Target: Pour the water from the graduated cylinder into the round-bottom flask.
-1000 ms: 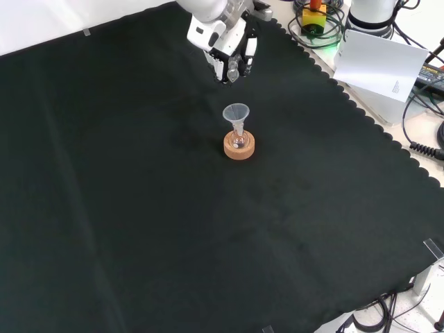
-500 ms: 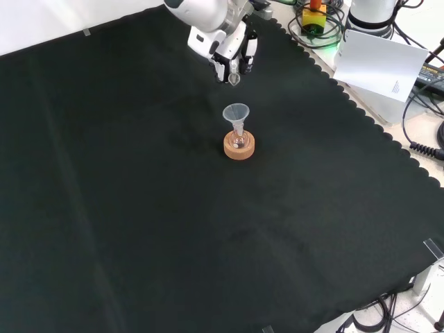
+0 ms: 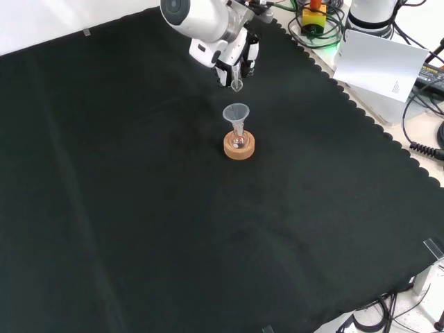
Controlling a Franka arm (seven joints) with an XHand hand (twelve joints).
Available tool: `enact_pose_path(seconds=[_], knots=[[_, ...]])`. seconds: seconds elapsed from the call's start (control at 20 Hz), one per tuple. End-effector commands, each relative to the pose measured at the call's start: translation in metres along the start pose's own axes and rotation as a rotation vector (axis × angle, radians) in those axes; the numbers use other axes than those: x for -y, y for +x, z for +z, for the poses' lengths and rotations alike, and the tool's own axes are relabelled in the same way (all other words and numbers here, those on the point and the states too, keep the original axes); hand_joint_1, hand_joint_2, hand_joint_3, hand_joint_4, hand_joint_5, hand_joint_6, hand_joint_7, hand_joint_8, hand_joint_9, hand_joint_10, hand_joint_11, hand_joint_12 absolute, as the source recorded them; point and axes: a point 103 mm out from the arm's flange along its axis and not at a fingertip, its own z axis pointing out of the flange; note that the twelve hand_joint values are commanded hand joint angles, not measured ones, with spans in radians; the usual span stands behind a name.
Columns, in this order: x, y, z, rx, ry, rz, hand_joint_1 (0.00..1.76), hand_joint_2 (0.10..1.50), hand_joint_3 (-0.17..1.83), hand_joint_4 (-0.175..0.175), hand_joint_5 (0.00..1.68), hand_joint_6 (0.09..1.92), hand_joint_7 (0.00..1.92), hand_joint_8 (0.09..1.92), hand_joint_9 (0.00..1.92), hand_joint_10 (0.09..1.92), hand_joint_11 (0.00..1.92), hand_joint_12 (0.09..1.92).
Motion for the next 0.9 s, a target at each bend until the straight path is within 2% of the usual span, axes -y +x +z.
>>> enact_pose_path(seconds=[0.05,0.45,0.9], knots=[[-0.004,0.004,-0.003,0.031,0.052,0.010,1.14,1.16,-0.01,-0.175,0.92,1.10,1.17,0.41,1.33,0.13,1.16,0.84],[-0.007,0.008,-0.006,0.081,0.123,0.025,1.14,1.16,-0.01,-0.175,0.92,1.10,1.17,0.41,1.34,0.13,1.16,0.84],[-0.012,0.015,-0.013,0.109,0.162,0.031,1.14,1.16,-0.01,-0.175,0.92,1.10,1.18,0.40,1.34,0.13,1.16,0.84]])
